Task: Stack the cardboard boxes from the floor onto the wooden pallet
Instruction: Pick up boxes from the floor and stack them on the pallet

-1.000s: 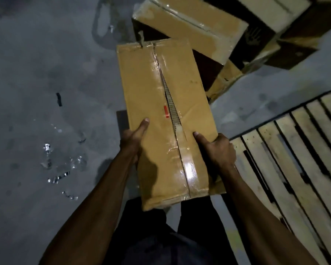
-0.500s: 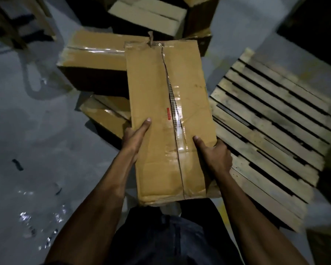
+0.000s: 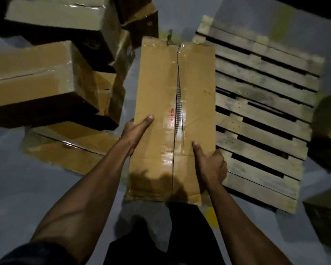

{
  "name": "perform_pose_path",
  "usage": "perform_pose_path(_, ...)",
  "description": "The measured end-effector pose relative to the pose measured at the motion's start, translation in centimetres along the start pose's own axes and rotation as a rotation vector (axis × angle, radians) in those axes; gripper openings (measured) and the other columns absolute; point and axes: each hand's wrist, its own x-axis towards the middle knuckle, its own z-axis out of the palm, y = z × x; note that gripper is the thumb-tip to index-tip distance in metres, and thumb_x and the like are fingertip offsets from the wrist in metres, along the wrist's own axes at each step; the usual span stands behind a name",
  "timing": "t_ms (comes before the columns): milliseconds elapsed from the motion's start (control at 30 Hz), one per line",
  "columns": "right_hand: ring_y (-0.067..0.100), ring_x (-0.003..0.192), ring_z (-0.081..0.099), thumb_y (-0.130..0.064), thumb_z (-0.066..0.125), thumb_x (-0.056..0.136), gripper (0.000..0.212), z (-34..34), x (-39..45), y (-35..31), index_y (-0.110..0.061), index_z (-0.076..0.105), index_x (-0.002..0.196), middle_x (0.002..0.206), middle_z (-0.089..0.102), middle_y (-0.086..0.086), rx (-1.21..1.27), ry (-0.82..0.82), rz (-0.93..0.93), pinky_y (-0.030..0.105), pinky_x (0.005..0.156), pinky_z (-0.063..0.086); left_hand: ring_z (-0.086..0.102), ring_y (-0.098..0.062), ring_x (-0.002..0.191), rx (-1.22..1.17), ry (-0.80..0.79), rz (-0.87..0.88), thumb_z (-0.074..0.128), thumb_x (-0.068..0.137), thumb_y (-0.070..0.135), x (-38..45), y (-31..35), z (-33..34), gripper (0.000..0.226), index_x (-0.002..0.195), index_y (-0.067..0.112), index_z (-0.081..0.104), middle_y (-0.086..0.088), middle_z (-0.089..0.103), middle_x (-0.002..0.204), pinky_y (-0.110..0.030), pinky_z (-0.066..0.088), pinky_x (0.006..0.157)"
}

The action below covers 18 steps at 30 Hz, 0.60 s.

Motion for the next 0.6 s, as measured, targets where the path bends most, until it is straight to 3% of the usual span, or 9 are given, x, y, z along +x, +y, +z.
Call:
perform_pose_path(133,0.038,0.116,0.058,-0.076,0.063,0.077,0.079,2.4,6.6,-0.4,-0.013,0.06,0.123,0.124,0.065,0.016,0.011,0.01,0.051,0.042,0.092,0.044,0.07,-0.021,0.095,0.039,-0.035,-0.015,0.076,0.085,0.048,6.8,0.3,4.1,0.036,0.109,0.022,0.066,0.002,0.072,0.1,-0.033,0.056,0.08)
perform_pose_path(267,0.038,0.111,0.059,-0.076,0.061,0.079,0.077,5.7,13.0,0.3,-0.012,0.061,0.121,0.119,0.066,0.015,0.002,0.022,0.056,0.039,0.084,0.042,0.067,-0.015,0.09,0.074,-0.052,-0.028,0.071,0.09,0.045,13.5,-1.2,7.4,0.037,0.116,0.02,0.061,0.004,0.069,0.098,-0.027,0.051,0.068)
perform_pose_path(400,0.036,0.109,0.06,-0.074,0.061,0.08,0.075,9.5,18.5,1.6,-0.01,0.062,0.118,0.117,0.066,0.014,0.02,0.045,0.067,0.036,0.08,0.039,0.067,-0.011,0.091,0.14,-0.099,-0.002,0.068,0.093,0.042,19.8,-3.3,9.9,0.045,0.128,0.016,0.06,0.002,0.07,0.108,-0.02,0.05,0.065)
perform_pose_path(500,0.034,0.104,0.061,-0.074,0.061,0.08,0.073,12.4,21.9,2.6,-0.009,0.062,0.113,0.111,0.066,0.012,0.042,0.037,0.078,0.036,0.08,0.043,0.068,-0.012,0.099,0.178,-0.131,0.042,0.068,0.093,0.041,24.1,-5.0,11.0,0.049,0.134,0.015,0.059,-0.001,0.071,0.117,-0.02,0.052,0.073)
perform_pose_path(600,0.033,0.101,0.062,-0.076,0.06,0.08,0.072,15.0,24.9,3.6,-0.011,0.06,0.112,0.108,0.065,0.01,0.067,0.037,0.09,0.037,0.081,0.046,0.067,-0.019,0.108,0.21,-0.155,0.093,0.071,0.09,0.044,27.6,-6.3,12.3,0.056,0.136,0.016,0.057,-0.001,0.069,0.12,-0.031,0.054,0.087)
